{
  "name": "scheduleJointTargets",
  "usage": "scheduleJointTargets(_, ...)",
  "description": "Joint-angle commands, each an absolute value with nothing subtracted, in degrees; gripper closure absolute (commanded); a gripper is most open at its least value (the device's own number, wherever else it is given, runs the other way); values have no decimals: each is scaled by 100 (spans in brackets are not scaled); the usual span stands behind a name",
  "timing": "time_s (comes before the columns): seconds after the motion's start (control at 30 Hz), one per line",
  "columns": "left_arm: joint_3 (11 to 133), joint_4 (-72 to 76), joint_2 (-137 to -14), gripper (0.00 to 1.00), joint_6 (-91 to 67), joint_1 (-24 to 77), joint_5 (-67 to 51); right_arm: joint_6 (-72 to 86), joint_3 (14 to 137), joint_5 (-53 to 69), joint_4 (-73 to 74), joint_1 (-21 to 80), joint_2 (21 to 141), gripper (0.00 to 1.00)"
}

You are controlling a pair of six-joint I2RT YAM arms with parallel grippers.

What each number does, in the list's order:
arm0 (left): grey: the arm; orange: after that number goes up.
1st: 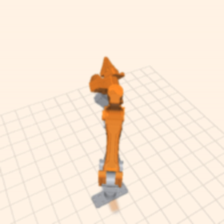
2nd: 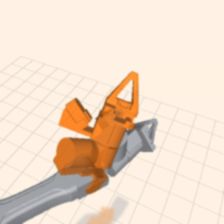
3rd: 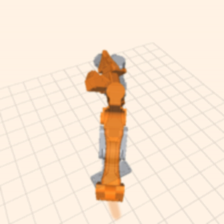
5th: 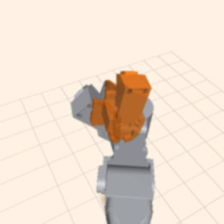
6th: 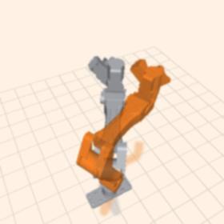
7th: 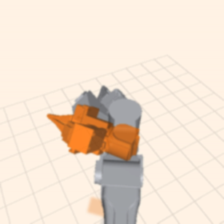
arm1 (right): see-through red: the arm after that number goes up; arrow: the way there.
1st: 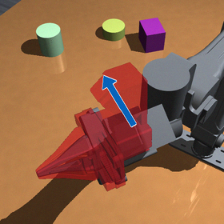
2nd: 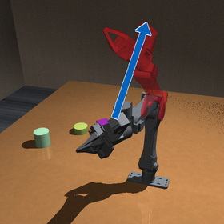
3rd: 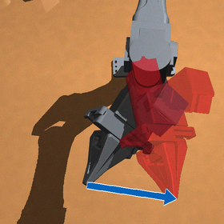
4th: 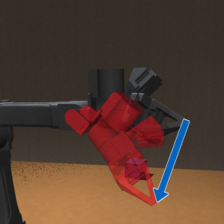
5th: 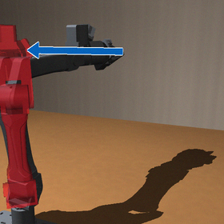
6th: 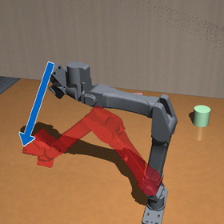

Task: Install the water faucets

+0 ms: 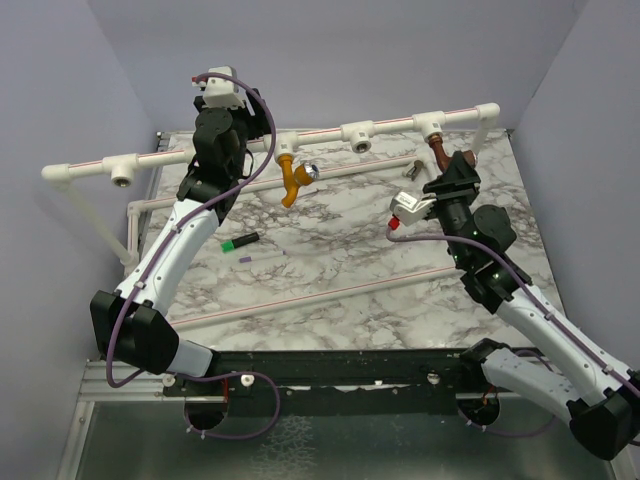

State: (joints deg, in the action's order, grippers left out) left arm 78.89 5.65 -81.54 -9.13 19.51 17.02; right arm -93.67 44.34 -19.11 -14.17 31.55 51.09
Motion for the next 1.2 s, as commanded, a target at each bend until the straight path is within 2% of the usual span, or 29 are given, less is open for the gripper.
scheduleJointTargets(0.0,7453,-965,-8424,28,-629,2074,1377,-9051,4410,-2339,-1792,3174,5176,56)
scheduleJointTargets(0.07,7453,-965,-8428,28,-625,2074,1378,-8906,4356,-2378,-1860,3173,5194,65)
scheduleJointTargets(0.23,7462,-972,-8445,28,-624,2074,1380,-8449,4342,-2417,-1868,3173,5218,97)
scheduleJointTargets(0.27,7462,-973,-8446,28,-625,2074,1379,-8344,4342,-2417,-1876,3175,5214,99)
scheduleJointTargets(0.5,7471,-984,-8448,28,-628,2074,1373,-7100,4396,-2321,-1852,3173,5215,99)
scheduleJointTargets(1.17,7471,-992,-8448,28,-624,2074,1380,-781,4770,-2259,-1661,3174,5256,99)
